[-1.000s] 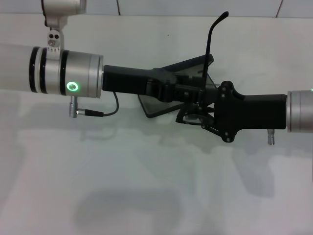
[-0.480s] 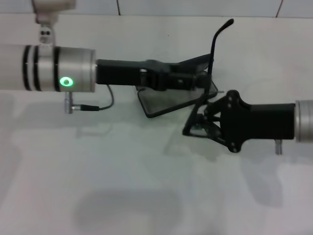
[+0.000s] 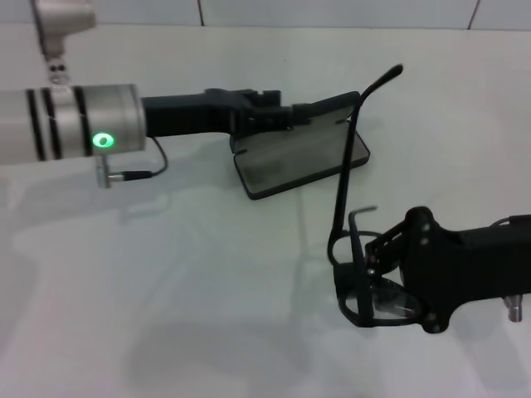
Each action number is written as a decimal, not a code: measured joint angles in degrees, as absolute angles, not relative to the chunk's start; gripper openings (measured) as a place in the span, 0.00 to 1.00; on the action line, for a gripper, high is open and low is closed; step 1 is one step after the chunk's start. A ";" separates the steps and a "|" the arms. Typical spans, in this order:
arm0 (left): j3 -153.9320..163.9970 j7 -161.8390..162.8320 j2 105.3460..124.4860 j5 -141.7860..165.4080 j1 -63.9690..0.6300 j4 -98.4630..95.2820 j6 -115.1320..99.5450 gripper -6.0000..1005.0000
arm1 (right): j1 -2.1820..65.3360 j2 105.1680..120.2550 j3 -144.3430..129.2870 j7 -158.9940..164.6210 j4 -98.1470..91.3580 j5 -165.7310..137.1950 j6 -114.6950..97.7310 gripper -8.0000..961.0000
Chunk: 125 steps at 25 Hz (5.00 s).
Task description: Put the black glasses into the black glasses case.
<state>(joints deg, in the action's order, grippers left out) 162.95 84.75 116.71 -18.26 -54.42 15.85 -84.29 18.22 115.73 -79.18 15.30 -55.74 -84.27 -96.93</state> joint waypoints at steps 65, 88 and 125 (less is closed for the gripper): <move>162.95 59.26 118.56 -22.87 -51.80 10.72 -94.84 0.81 | 30.75 113.26 -72.07 24.24 -30.07 -78.44 -95.28 0.07; 162.85 57.98 118.96 -41.15 -45.70 14.08 -91.59 0.81 | 21.22 115.80 -86.79 40.72 -57.78 -91.04 -54.47 0.07; 162.95 57.84 119.53 -41.47 -47.29 13.09 -87.27 0.81 | 31.26 116.19 -114.28 41.56 -51.25 -89.78 -19.90 0.11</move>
